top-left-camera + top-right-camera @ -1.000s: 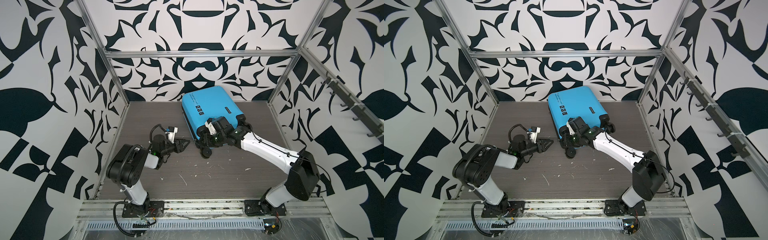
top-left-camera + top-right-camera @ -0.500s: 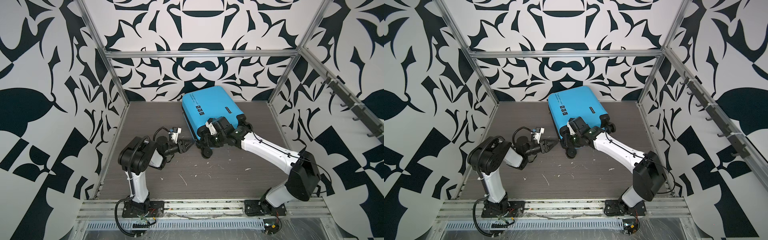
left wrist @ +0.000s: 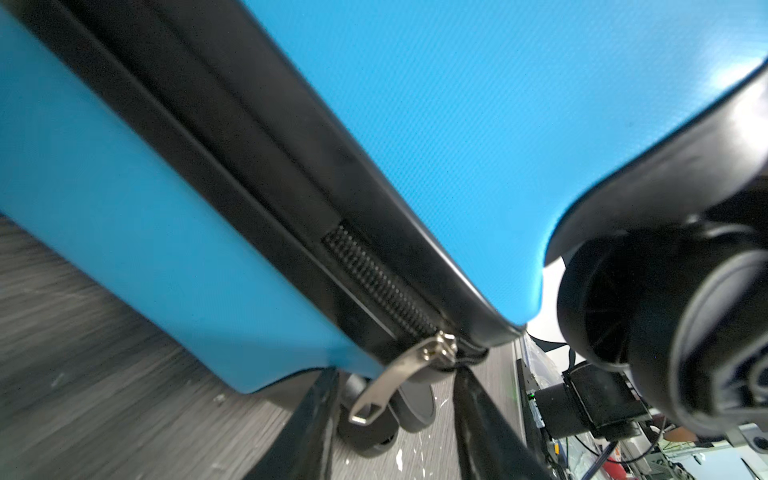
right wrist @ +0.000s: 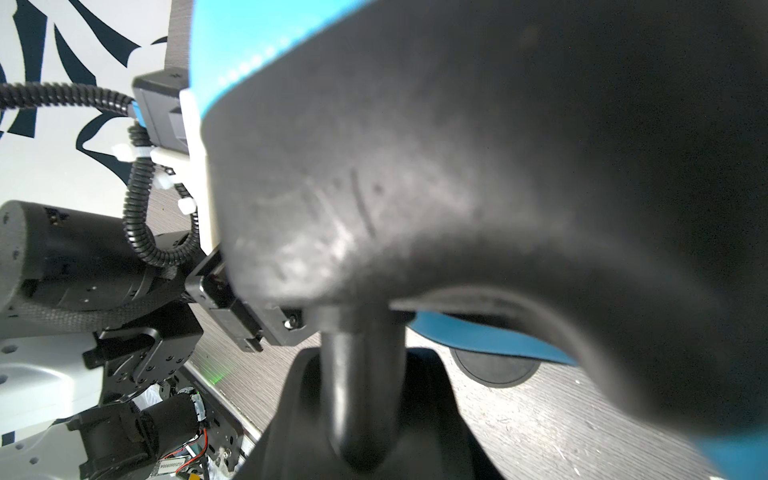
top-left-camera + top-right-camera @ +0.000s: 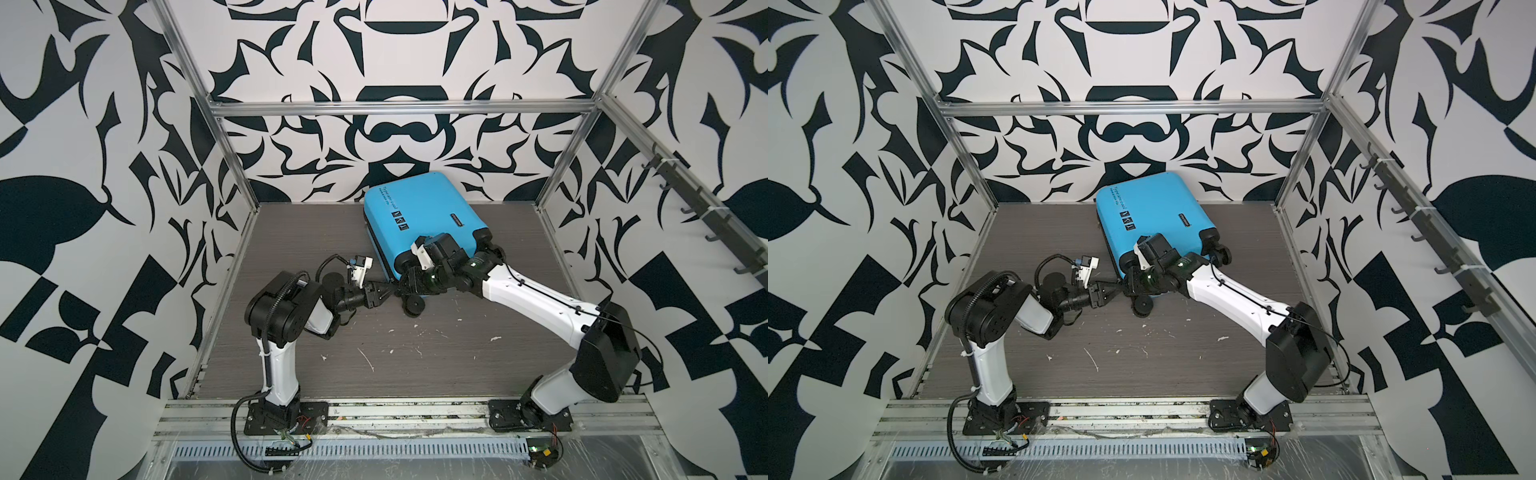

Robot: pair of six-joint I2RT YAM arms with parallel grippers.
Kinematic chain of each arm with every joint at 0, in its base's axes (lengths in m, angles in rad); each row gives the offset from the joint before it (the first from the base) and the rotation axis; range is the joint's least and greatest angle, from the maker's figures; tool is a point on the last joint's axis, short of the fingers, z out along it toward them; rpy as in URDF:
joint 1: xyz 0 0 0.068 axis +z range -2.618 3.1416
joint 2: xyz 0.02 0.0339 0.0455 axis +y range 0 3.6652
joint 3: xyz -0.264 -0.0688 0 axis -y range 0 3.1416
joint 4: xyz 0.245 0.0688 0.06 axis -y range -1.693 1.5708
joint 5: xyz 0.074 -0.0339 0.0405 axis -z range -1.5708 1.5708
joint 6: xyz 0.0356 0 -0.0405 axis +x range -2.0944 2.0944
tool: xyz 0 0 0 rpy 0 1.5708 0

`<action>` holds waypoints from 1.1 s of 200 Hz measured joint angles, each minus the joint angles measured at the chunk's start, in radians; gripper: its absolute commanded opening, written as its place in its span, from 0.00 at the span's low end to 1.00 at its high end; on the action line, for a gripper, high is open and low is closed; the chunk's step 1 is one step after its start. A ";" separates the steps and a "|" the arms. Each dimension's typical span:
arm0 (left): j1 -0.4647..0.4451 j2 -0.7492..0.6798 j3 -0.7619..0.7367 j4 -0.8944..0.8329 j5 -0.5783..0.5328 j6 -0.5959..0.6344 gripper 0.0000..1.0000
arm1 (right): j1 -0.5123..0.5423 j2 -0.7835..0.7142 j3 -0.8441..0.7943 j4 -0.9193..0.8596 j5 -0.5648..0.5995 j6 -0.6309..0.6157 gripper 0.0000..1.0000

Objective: Pack the luggage

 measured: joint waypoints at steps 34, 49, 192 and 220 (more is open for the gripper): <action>0.000 0.000 0.000 0.005 0.003 -0.003 0.37 | 0.000 0.000 0.000 -0.001 0.002 0.000 0.00; 0.000 0.000 0.000 0.007 0.003 -0.005 0.34 | 0.000 0.000 0.000 -0.002 0.003 0.000 0.00; -0.005 -0.013 -0.008 0.031 -0.025 0.004 0.00 | -0.002 0.000 0.000 0.003 0.023 0.001 0.00; -0.009 -0.055 -0.033 0.001 -0.063 0.033 0.00 | -0.002 0.000 0.000 0.003 0.023 0.001 0.00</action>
